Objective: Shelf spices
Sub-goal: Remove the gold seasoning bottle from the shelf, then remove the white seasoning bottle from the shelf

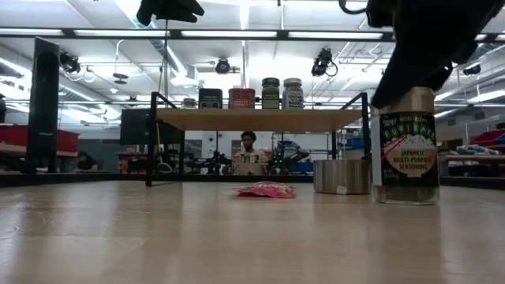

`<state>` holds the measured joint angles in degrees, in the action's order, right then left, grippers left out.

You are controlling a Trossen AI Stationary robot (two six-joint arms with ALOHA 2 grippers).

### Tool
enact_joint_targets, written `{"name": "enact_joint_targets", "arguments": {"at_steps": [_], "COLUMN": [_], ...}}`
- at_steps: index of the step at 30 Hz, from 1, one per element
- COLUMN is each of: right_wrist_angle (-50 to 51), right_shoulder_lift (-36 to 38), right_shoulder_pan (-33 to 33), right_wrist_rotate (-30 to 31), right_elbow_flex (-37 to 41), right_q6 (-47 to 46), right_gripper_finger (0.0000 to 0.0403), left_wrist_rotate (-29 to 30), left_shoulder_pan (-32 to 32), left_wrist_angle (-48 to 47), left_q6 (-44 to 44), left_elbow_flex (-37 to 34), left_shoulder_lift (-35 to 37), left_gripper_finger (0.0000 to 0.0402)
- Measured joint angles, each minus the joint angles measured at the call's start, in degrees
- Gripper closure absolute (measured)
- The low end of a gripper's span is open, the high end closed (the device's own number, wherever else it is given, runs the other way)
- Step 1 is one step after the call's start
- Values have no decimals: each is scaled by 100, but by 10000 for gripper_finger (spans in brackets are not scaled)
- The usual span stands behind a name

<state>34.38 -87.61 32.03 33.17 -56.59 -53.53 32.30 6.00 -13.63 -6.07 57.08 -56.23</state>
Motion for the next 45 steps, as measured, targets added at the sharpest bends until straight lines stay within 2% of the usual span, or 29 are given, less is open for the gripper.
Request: {"name": "enact_joint_targets", "arguments": {"at_steps": [10, 16, 25, 33, 41, 45], "right_wrist_angle": [95, 809, 1358, 1352, 633, 608], "right_shoulder_lift": [0, 1, 452, 1131, 1448, 1442], "right_shoulder_pan": [-41, -443, -1723, -3035, -3965, -4395], "right_wrist_rotate": [141, 518, 552, 197, 42, -675], "right_elbow_flex": [-744, -1287, -2065, -2896, -3081, -3081], "right_q6": [1375, 2170, 4046, 5768, 6238, 6183], "right_gripper_finger": [53, 55, 55, 55, 83, 105], "left_wrist_rotate": [-1, 1, -1, -1, -1, -1], "left_shoulder_pan": [0, 0, 0, 0, 0, 0], "left_wrist_angle": [-1, 1, -2, -6, -4, -2], "left_q6": [-12, -48, -61, -35, -150, -168], "left_elbow_flex": [0, 0, 0, 0, 0, 0], "left_shoulder_lift": [2, 2, 2, 2, 2, 2], "left_gripper_finger": [243, 243, 243, 243, 243, 243]}}
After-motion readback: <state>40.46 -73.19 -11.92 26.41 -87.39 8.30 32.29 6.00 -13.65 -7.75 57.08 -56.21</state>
